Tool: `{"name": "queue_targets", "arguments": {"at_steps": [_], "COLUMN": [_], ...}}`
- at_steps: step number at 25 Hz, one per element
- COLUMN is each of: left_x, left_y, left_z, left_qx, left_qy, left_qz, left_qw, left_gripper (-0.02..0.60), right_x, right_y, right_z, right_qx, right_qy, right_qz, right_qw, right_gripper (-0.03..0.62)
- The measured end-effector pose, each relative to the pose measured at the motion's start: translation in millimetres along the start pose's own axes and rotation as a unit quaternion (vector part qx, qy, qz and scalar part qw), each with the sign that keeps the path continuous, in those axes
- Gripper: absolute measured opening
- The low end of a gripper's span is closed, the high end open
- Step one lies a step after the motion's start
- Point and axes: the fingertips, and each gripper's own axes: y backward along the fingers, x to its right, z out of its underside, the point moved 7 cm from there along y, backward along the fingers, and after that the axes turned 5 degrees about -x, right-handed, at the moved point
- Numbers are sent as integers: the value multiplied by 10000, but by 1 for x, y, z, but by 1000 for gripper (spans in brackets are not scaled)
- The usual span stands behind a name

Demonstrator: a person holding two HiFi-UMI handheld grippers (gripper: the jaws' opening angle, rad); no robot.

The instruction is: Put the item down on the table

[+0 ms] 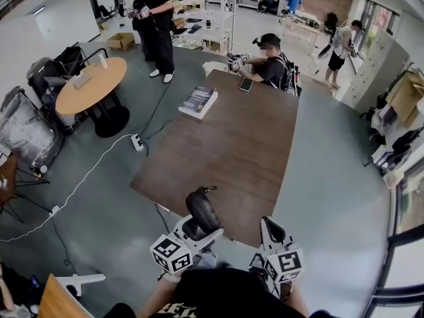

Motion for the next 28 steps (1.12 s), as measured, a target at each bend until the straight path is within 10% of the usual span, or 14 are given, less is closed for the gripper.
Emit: {"name": "queue_targets", "arguments": {"at_steps": [28], "left_x": [-126], "left_y": [-34], "left_z": [-26], "left_qx": [-515], "left_qy": [35], "left_qz": [604], "left_qw": [9968], "left_gripper": [337], "right_x": [-27], "right_y": [-95], "right_z": [-18], "right_qx": [-228], "right_qy": [45], "right_qz": [528], "right_qw": [9983], "right_gripper": [-14]}}
